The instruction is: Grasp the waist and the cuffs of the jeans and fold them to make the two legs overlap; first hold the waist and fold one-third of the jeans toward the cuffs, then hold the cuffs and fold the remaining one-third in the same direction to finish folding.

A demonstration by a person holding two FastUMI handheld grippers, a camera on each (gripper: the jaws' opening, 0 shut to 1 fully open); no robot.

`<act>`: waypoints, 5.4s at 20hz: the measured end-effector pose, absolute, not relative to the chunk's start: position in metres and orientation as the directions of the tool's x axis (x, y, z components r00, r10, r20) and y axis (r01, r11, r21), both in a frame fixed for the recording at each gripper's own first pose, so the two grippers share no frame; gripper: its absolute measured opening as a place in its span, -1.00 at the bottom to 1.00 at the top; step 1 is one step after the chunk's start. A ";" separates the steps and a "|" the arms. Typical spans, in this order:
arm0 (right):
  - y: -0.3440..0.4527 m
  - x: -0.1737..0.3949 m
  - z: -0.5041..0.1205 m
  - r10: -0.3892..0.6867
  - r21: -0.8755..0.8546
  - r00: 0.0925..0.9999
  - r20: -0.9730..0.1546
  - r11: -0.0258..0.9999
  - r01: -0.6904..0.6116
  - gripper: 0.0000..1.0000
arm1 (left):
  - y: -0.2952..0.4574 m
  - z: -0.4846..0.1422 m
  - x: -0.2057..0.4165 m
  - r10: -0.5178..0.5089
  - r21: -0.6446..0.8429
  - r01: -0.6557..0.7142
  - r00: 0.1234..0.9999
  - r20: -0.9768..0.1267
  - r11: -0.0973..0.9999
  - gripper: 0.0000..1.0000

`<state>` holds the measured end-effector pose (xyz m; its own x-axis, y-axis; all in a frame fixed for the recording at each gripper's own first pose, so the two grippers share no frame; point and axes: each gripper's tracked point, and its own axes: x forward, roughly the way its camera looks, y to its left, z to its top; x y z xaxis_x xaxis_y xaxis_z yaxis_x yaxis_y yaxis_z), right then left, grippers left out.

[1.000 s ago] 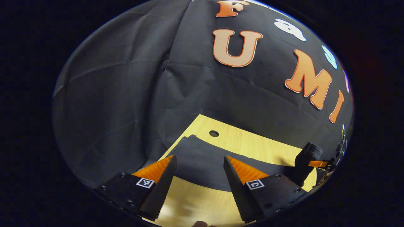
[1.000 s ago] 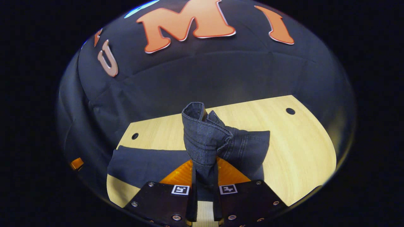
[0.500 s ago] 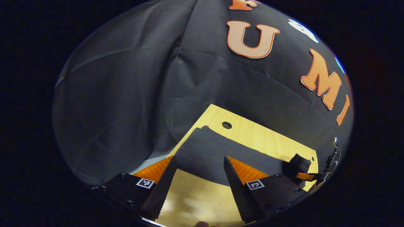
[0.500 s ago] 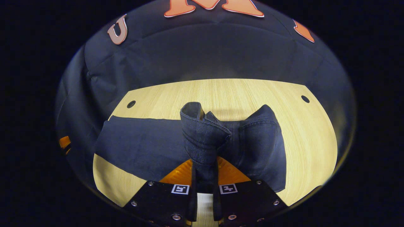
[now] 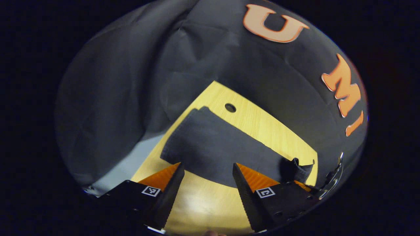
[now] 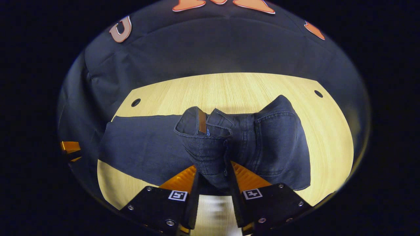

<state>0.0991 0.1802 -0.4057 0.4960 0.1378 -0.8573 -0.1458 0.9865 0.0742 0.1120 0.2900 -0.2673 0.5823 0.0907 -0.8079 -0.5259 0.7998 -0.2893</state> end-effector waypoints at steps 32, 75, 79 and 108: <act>0.093 0.056 -0.338 0.351 0.499 0.566 -0.746 0.858 0.124 0.98 | 0.338 -0.404 0.116 0.210 0.055 -0.853 0.065 -0.976 0.519 0.74; 0.018 0.094 -0.326 0.402 0.537 0.591 -0.699 0.841 0.063 0.94 | 0.020 -0.177 0.239 -0.098 -0.307 -0.084 0.840 -0.534 0.948 -0.99; 0.010 0.094 -0.323 0.406 0.543 0.594 -0.694 0.837 0.062 0.94 | -0.035 -0.183 0.248 -0.167 -0.297 -0.004 0.820 -0.548 0.955 -0.98; 0.004 0.121 -0.211 0.331 0.311 0.814 -0.477 0.930 -0.195 0.93 | -0.134 -0.196 0.200 -0.221 -0.048 0.228 0.837 -0.500 0.973 0.90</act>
<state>0.1209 0.0038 -0.2107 0.8142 0.3309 -0.4772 -0.1955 0.9300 0.3113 0.1998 -0.1344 -0.1958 0.8374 -0.2207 -0.5001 0.2276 0.9726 -0.0480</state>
